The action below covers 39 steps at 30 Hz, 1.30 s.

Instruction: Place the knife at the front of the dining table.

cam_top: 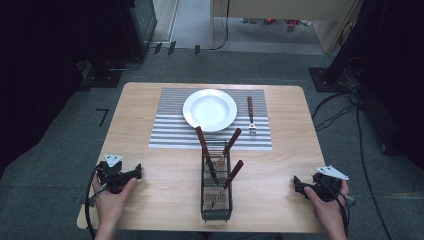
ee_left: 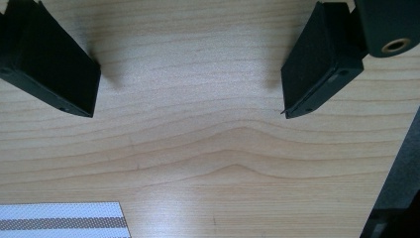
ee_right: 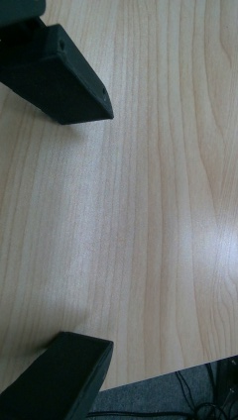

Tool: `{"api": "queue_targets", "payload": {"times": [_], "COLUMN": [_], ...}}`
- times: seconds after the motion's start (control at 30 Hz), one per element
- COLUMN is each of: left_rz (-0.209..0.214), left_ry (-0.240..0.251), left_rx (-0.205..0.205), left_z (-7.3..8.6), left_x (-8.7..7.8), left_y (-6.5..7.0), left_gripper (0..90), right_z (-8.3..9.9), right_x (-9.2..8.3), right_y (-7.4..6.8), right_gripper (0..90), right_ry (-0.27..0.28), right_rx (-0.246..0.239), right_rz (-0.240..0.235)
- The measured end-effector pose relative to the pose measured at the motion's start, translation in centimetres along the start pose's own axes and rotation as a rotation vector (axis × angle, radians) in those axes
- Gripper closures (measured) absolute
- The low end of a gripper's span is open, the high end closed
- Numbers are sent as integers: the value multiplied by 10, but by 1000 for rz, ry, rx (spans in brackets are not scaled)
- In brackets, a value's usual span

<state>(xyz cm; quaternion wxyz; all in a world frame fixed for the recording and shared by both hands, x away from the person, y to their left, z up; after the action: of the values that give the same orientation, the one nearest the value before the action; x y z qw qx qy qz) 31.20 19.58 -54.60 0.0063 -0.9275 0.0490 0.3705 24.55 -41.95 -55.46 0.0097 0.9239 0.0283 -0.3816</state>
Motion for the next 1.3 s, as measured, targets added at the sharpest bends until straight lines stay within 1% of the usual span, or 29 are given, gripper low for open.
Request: {"api": "queue_targets", "payload": {"times": [0.17,0.23,0.3,0.33,0.37,0.47,0.5,0.53,0.57,0.6,0.63,0.67,0.7,0.77,0.8,0.83,0.9,1.0,1.1,1.13,1.23,1.3], "left_rz": [2,-8,-30,-52,-62,-31,-23,0,0,30,30,46,53,71,86,86,107,125,147,147,162,174], "left_ry": [-1,-11,-29,-27,-21,18,22,30,30,48,48,55,63,85,100,100,104,114,138,138,143,148], "left_rx": [1,-7,-6,3,9,-9,-12,-21,-21,-37,-37,-41,-35,-23,-11,-11,-8,-4,8,8,25,45], "left_z": [1,0,2,2,1,-4,-6,-11,-11,-19,-19,-23,-28,-35,-42,-42,-47,-53,-59,-59,-62,-66], "left_x": [-1,-1,-5,-8,-12,-23,-25,-29,-29,-34,-34,-37,-41,-46,-50,-50,-52,-55,-64,-64,-72,-77], "left_y": [0,2,4,5,6,9,11,17,17,26,26,32,38,47,56,56,63,73,83,83,88,94], "left_gripper": [83,83,84,84,84,84,84,84,84,84,84,84,84,84,84,84,84,84,84,84,84,84], "right_z": [0,0,0,0,-1,-1,-1,0,0,0,0,0,0,-1,-1,-1,0,-1,0,0,0,0], "right_x": [0,0,0,0,0,1,1,0,0,0,0,0,0,1,1,1,1,1,0,0,0,0], "right_y": [0,0,0,0,0,0,0,0,0,-1,-1,-1,-1,-1,-1,-1,-1,-1,-1,-1,-1,-1], "right_gripper": [0,0,0,0,0,0,0,0,0,0,0,0,0,0,0,0,0,0,0,0,0,0], "right_ry": [2,1,1,1,0,1,0,1,1,2,2,1,3,1,1,1,1,1,2,2,2,1], "right_rx": [0,0,1,1,1,8,11,11,11,9,9,8,7,8,8,8,8,9,6,6,6,6], "right_rz": [0,0,0,0,1,6,10,12,12,10,10,9,8,8,8,8,8,8,9,9,8,8]}}
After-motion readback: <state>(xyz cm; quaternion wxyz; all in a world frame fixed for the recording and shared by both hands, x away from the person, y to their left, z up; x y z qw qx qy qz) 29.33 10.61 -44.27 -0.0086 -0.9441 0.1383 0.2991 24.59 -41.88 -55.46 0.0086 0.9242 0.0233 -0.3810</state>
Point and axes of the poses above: each handheld gripper's, and its own axes: x roughly forward along the jaws, z roughly out of its underside, y roughly to its right, the point moved 4 cm from there along x, roughly forward along the jaws, and after that the axes turned 2 degrees about -x, right-handed, at the moved point
